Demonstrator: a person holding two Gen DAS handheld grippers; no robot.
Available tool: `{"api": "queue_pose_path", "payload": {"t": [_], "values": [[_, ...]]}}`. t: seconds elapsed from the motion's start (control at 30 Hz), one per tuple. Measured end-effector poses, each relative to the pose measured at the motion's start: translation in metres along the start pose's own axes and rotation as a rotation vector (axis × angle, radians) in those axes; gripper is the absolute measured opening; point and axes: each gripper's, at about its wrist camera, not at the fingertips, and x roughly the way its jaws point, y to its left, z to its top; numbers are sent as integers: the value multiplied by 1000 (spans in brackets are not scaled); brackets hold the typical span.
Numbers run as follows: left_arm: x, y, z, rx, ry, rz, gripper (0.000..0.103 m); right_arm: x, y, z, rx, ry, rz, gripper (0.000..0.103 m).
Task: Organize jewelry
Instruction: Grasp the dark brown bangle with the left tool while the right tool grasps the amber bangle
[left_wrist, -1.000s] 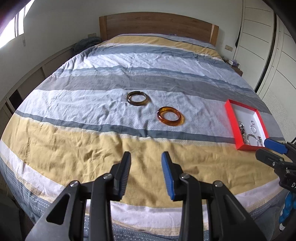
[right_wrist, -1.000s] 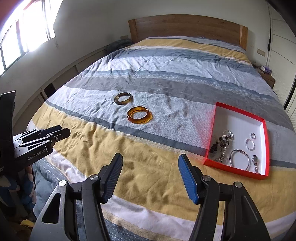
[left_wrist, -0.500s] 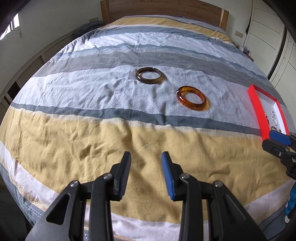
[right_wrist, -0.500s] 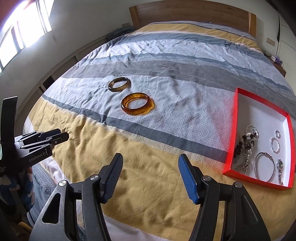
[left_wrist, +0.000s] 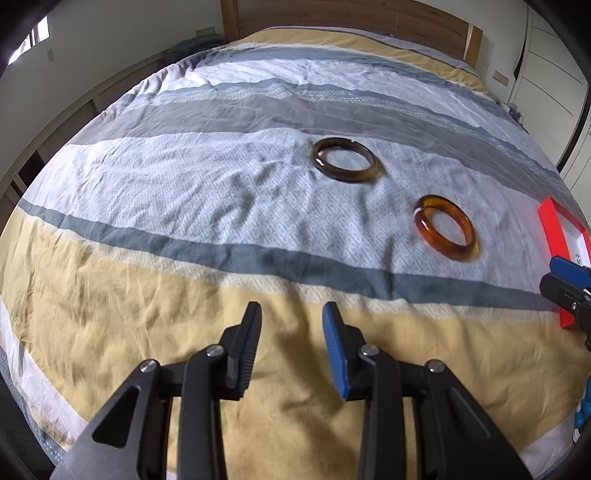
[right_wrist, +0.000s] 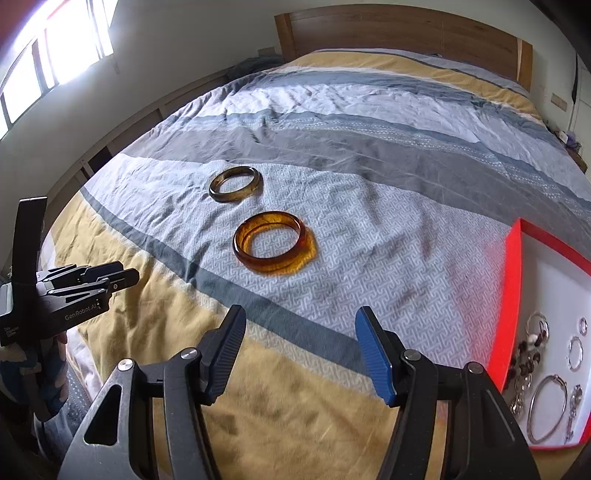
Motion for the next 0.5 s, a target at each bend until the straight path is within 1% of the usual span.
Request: {"api": "queue_pose_path", "payload": {"t": [0.1, 0.17, 0.33, 0.4, 0.5], "values": [[9, 5, 18, -5, -17, -6, 32, 12, 2, 12, -13, -10, 6, 60], [16, 6, 35, -6, -37, -18, 32, 21, 3, 22, -22, -14, 11, 58], [34, 3, 80, -24, -85, -85, 32, 43, 5, 44, -38, -32, 22, 54], [45, -1, 97, -19, -102, -92, 32, 54, 4, 51, -33, -29, 26, 51], [69, -4, 118, -25, -84, -104, 32, 71, 2, 57, -26, -13, 35, 46]]}}
